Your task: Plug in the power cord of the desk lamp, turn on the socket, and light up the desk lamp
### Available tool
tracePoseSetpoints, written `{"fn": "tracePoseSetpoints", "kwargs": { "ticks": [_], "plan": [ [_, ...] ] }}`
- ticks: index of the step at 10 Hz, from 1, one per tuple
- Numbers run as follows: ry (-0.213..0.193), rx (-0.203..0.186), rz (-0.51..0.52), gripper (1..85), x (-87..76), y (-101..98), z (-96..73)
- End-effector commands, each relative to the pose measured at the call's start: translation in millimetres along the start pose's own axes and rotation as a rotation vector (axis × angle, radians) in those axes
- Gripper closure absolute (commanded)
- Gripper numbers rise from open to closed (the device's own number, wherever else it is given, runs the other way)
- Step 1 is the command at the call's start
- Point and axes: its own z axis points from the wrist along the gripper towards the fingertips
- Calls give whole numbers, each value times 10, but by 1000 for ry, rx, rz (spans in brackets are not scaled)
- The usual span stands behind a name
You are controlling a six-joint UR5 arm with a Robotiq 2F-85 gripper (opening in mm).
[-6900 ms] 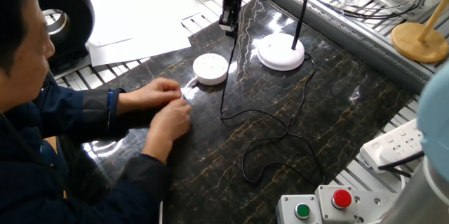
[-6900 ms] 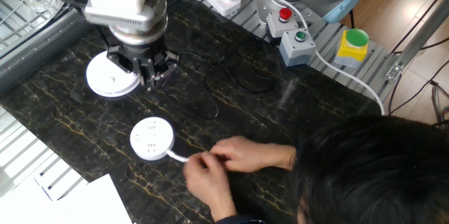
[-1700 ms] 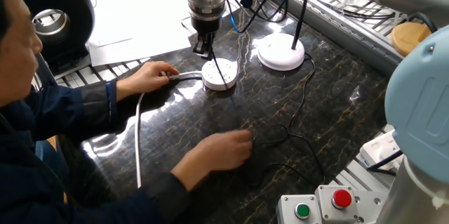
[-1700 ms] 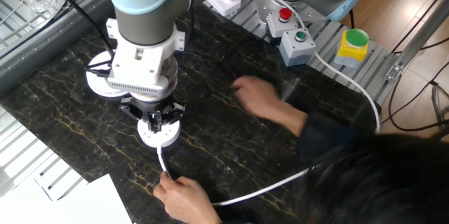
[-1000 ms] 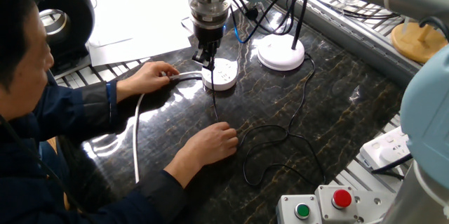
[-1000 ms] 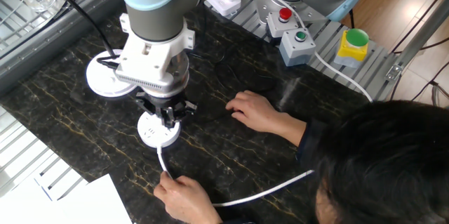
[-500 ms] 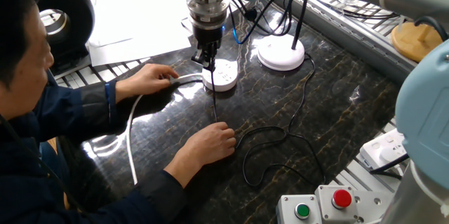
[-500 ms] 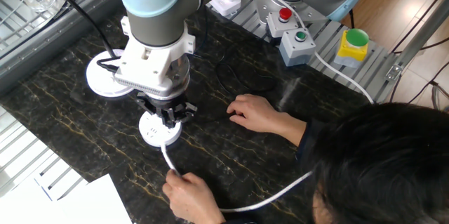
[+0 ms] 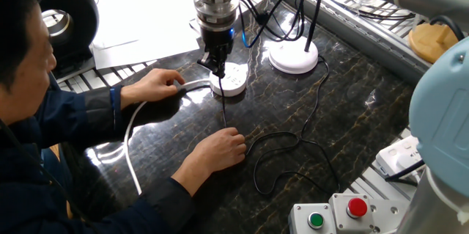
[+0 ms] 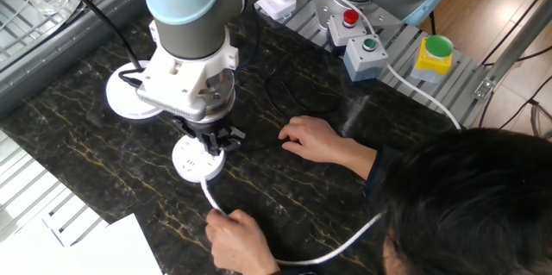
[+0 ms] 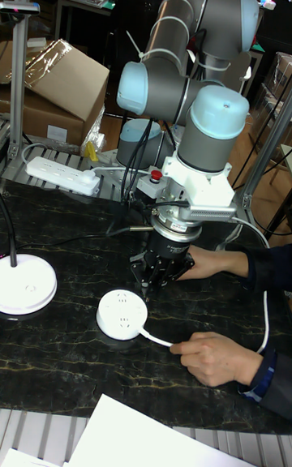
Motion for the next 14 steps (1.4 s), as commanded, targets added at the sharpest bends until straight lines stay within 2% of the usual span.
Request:
{"fn": "tracePoseSetpoints", "kwargs": {
  "ticks": [1,3,6,9,14],
  "plan": [
    [-11,-4,28,843,-80,-35,122],
    [-17,-20,4,843,-106,-60,229],
    [-14,-43,1,843,-42,-29,251],
    [-12,-37,-8,843,36,-75,256],
    [-14,-37,-2,843,-11,-81,248]
  ]
}}
